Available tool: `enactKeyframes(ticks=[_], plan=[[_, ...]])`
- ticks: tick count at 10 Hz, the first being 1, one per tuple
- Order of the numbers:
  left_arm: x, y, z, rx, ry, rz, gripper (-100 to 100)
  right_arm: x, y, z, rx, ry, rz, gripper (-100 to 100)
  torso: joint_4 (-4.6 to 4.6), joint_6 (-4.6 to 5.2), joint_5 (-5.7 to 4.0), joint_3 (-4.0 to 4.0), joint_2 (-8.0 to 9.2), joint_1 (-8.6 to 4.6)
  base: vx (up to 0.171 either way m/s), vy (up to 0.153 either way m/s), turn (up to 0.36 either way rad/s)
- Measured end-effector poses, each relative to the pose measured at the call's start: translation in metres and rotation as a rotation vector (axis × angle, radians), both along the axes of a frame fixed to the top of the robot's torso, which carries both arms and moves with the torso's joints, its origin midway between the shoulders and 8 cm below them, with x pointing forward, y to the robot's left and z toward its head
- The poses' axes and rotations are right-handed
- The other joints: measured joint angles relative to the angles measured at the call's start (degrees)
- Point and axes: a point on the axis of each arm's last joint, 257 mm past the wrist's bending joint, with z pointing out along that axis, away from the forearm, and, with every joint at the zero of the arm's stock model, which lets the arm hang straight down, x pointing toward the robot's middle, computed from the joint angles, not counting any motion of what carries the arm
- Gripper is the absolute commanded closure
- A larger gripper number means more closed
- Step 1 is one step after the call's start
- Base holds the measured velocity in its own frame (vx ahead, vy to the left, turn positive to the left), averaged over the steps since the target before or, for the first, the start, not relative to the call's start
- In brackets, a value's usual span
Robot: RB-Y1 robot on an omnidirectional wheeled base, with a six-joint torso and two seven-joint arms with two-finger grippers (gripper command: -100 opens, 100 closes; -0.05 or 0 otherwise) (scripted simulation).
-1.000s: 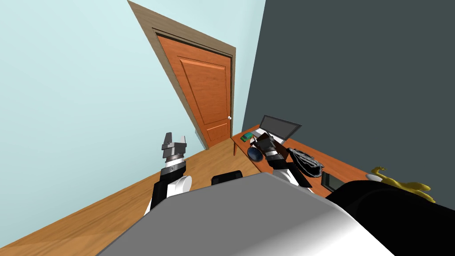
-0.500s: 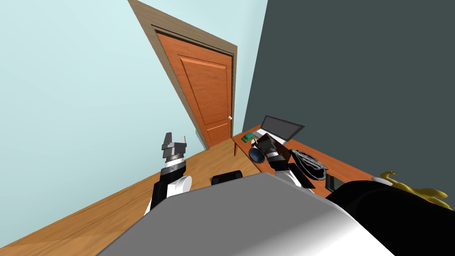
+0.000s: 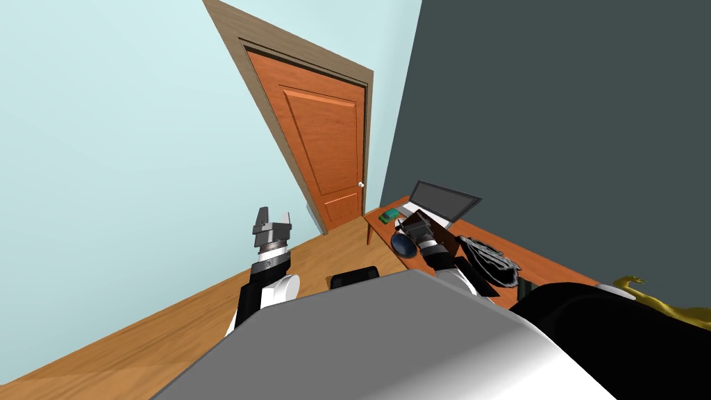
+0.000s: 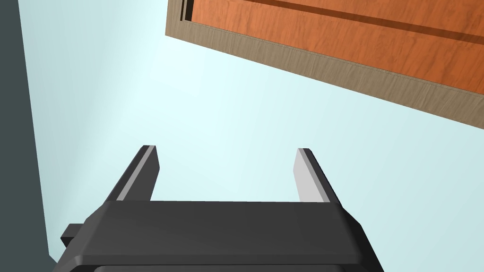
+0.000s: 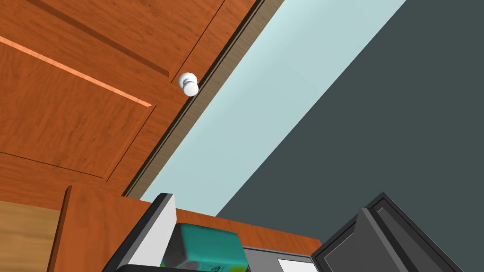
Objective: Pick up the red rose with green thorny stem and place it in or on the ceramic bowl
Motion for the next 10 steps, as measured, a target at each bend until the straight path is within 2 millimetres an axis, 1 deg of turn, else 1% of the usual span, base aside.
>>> enactKeyframes(ticks=[3, 4, 7, 10], plan=[[0.0, 0.0, 0.0, 0.0, 0.0, 0.0, 0, -0.002, -0.007, -0.008, 0.073, 0.025, -0.004, -100, 0.01, 0.01, -0.01, 0.02, 0.05, -0.03, 0.025, 0.007, 0.015], [0.0, 0.0, 0.0, 0.0, 0.0, 0.0, 0, -0.005, -0.008, -0.017, 0.089, 0.051, 0.002, -100, 0.0, 0.0, 0.0, -0.01, -0.01, -0.01, 0.049, 0.011, 0.029], [0.0, 0.0, 0.0, 0.0, 0.0, 0.0, 0, -0.008, -0.013, -0.025, 0.164, 0.077, -0.005, -100, 0.01, 0.01, -0.01, 0.02, 0.05, -0.03, 0.026, 0.005, 0.015], [0.0, 0.0, 0.0, 0.0, 0.0, 0.0, 0, -0.015, -0.02, -0.041, 0.244, 0.128, -0.007, -100, -0.01, 0.01, 0.0, -0.01, 0.0, -0.01, 0.027, 0.008, 0.01]])
